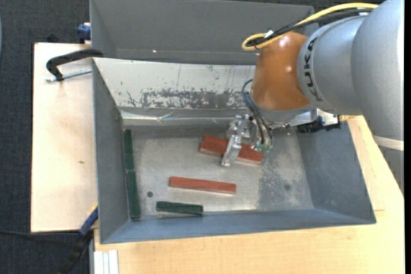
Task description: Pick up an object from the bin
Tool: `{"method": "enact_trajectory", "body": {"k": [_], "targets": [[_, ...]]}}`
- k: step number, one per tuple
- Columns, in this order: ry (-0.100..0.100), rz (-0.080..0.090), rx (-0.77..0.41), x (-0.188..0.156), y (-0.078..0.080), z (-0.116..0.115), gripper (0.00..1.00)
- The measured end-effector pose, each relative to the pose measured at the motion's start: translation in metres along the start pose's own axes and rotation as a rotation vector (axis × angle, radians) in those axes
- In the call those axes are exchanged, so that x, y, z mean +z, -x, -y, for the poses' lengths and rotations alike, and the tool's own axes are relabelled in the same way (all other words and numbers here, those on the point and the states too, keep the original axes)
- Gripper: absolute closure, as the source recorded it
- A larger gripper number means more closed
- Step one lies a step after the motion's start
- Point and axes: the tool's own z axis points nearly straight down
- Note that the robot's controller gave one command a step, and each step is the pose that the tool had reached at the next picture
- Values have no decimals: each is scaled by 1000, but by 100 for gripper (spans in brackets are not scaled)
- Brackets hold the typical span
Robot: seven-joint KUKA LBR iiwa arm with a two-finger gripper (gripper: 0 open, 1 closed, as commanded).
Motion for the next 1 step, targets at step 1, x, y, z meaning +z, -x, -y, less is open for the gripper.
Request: {"method": "enact_trajectory", "body": {"k": [1], "targets": [[0, -3, 0, -20, -1, 0, 100]]}}
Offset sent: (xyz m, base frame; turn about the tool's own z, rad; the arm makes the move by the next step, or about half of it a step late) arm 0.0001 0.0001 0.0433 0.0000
